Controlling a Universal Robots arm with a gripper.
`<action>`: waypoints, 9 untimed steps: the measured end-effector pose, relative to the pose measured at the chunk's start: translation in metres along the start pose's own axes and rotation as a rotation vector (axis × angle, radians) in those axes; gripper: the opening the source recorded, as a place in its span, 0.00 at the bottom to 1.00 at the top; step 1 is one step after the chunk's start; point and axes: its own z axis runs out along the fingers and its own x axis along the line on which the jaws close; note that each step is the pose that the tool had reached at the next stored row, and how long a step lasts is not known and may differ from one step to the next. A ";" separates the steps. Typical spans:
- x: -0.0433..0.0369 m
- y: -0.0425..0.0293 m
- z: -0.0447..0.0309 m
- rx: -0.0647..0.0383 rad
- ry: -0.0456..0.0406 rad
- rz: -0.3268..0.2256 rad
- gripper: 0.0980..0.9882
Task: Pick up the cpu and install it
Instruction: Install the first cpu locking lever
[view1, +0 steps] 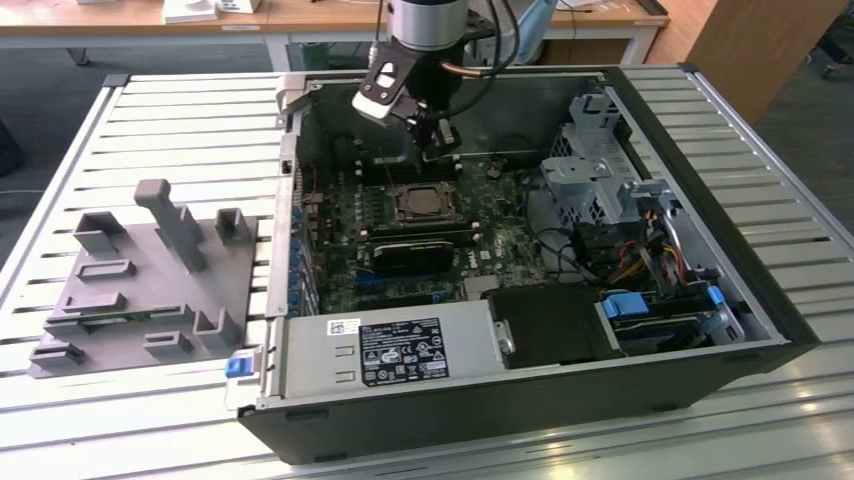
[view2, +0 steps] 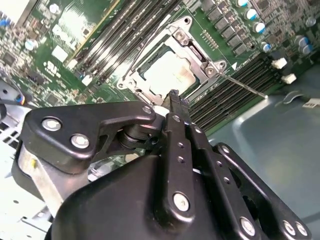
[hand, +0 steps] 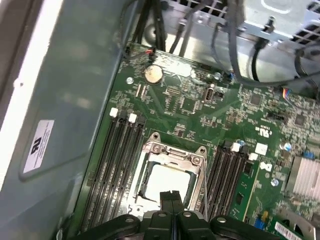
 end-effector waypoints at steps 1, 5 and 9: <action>0.0000 0.0000 0.0000 -0.001 0.0007 -0.019 0.01; 0.0000 0.0000 0.0002 -0.003 0.0031 -0.087 0.01; 0.0000 0.0000 0.0006 -0.005 0.0057 -0.161 0.01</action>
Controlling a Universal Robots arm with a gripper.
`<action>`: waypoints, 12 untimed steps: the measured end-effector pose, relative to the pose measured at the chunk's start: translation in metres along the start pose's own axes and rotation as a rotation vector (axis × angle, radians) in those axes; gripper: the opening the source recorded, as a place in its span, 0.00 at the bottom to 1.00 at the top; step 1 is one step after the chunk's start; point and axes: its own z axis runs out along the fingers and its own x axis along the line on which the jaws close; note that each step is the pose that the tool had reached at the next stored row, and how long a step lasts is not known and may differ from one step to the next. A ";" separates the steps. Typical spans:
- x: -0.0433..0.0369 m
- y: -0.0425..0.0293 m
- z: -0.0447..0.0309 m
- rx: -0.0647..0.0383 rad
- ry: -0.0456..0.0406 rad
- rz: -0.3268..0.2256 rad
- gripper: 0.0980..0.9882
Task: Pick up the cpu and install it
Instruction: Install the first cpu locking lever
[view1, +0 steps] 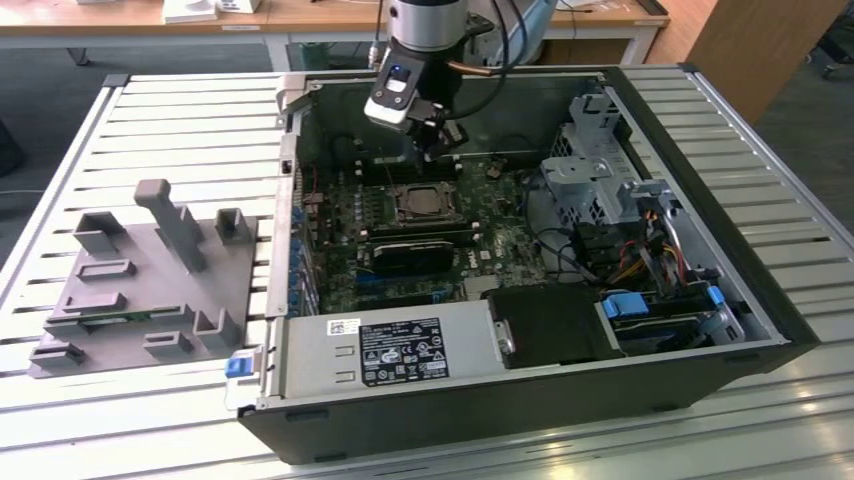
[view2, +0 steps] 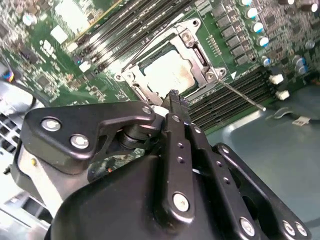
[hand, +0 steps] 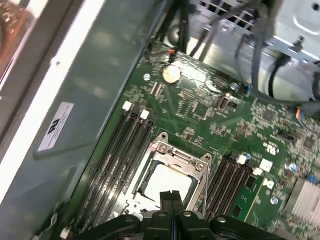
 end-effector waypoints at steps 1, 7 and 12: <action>0.0000 0.0000 0.0001 -0.001 0.0006 -0.018 0.01; 0.0000 -0.0001 0.0002 0.005 0.0202 -0.082 0.01; 0.0001 0.0000 0.0006 0.004 0.0634 -0.106 0.01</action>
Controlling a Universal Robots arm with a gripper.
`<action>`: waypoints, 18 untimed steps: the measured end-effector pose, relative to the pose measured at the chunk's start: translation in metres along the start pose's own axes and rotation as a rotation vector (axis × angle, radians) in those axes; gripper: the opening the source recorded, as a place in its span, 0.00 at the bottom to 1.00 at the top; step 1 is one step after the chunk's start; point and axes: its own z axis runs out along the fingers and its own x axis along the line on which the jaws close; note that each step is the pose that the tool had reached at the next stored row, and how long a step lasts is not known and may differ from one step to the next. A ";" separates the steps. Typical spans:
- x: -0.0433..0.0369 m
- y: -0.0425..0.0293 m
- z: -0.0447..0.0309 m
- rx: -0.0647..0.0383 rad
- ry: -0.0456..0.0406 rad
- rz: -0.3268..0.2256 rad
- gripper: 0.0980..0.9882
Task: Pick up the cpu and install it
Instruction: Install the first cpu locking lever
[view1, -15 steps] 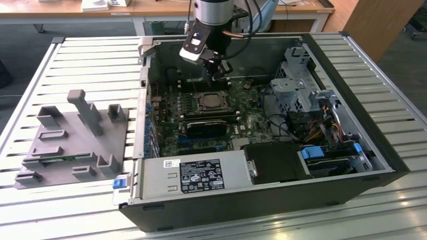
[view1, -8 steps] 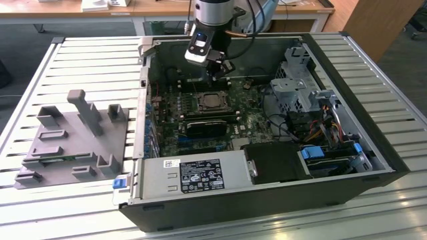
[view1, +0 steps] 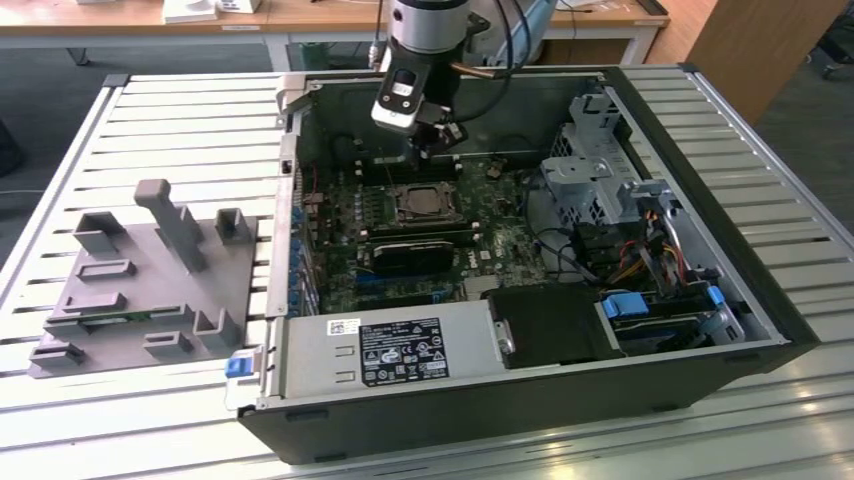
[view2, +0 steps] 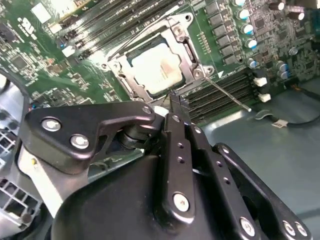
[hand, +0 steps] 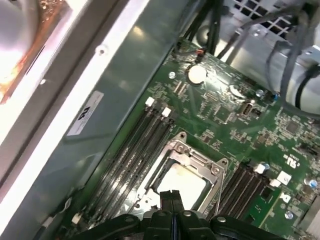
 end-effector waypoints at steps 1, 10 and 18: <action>0.0000 0.0000 0.0003 0.001 0.0005 -0.018 0.01; -0.0001 -0.0001 0.0026 0.006 0.0055 -0.181 0.01; -0.0001 -0.0002 0.0032 0.009 0.0092 -0.300 0.01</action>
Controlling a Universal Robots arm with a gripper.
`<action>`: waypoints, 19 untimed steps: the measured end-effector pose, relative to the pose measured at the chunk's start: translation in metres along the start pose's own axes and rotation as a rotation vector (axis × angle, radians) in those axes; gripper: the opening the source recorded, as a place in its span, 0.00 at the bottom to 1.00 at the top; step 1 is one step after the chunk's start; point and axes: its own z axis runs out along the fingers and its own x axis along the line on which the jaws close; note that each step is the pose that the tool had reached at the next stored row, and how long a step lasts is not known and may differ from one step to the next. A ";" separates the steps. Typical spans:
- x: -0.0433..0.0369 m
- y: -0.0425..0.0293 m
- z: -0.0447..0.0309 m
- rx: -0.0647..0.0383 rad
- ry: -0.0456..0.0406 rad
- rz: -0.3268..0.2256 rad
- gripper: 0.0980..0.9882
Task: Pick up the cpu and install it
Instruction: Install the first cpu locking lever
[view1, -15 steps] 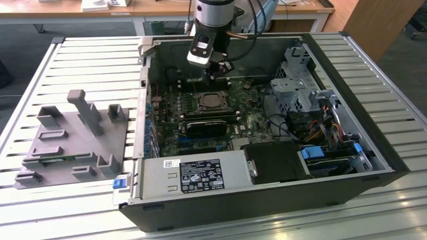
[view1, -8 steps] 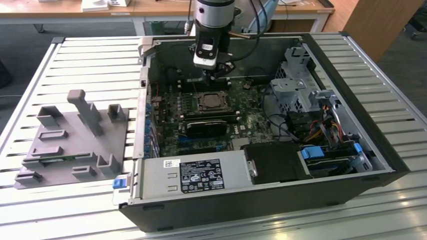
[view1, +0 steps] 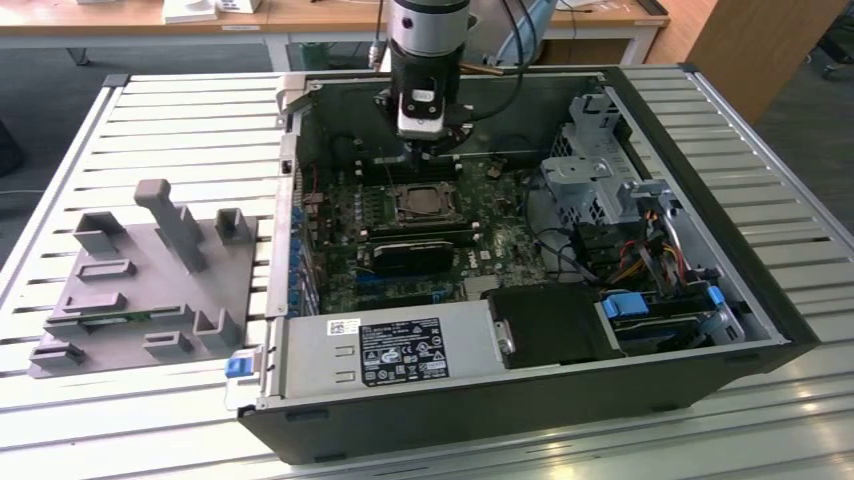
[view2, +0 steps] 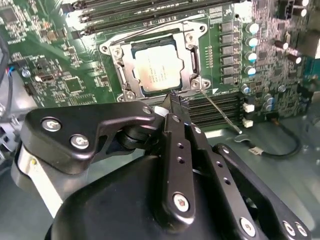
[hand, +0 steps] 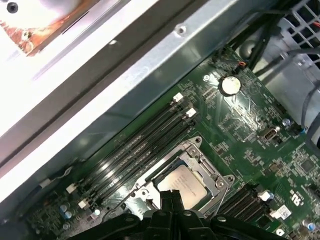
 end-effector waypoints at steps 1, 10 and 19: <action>0.0000 0.0000 0.0000 0.000 0.0004 -0.012 0.01; 0.0000 0.0000 0.0002 0.003 0.0038 -0.126 0.01; 0.0000 0.0000 0.0002 0.006 0.0065 -0.215 0.01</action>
